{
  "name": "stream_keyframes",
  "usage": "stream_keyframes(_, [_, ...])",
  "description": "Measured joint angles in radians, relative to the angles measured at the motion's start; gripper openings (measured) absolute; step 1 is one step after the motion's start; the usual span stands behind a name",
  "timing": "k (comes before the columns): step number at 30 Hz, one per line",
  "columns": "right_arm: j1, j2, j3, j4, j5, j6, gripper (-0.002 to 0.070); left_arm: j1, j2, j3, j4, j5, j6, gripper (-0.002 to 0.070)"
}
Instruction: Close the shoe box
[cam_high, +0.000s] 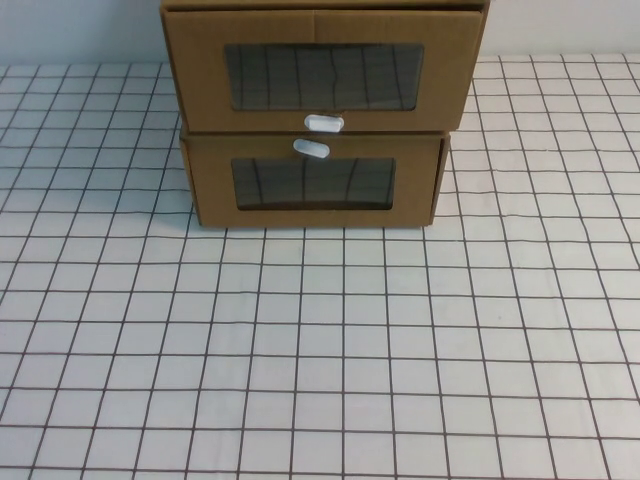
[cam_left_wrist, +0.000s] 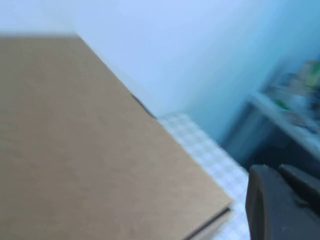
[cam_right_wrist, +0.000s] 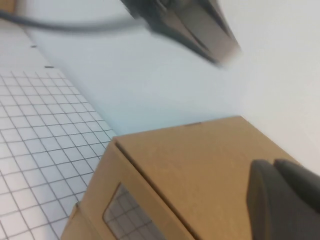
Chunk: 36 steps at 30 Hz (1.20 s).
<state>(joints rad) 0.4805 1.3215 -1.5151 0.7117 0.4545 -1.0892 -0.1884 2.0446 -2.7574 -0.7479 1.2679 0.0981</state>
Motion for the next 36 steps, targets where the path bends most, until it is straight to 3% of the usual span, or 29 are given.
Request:
stream_keyframes(6, [-0.144, -0.112, 0.0, -0.008, 0.042, 0.213, -0.0013, -0.002, -0.209, 0.0, 0.41, 0.011, -0.081, -0.0005])
stream_keyframes(8, [-0.183, -0.158, 0.0, -0.009, 0.059, 0.279, -0.0013, 0.0, -0.264, 0.0, 0.481, 0.013, -0.098, -0.0005])
stream_keyframes(21, [-0.24, -0.427, 0.039, -0.278, 0.229, 0.625, -0.0013, 0.0, -0.582, 0.051, 0.467, 0.016, -0.074, -0.0005])
stream_keyframes(27, [-0.242, -0.598, 0.268, -0.284, 0.107, 0.664, -0.0013, 0.0, -0.753, 0.374, 0.48, 0.016, -0.058, -0.0005])
stream_keyframes(31, [-0.242, -0.711, 0.444, -0.284, 0.064, 0.703, -0.0013, 0.0, -0.9, 0.688, 0.502, 0.01, -0.013, -0.0005])
stream_keyframes(36, [-0.242, -0.806, 0.645, -0.246, 0.085, 0.725, -0.0013, 0.0, -1.13, 1.15, 0.568, -0.122, 0.01, -0.0005])
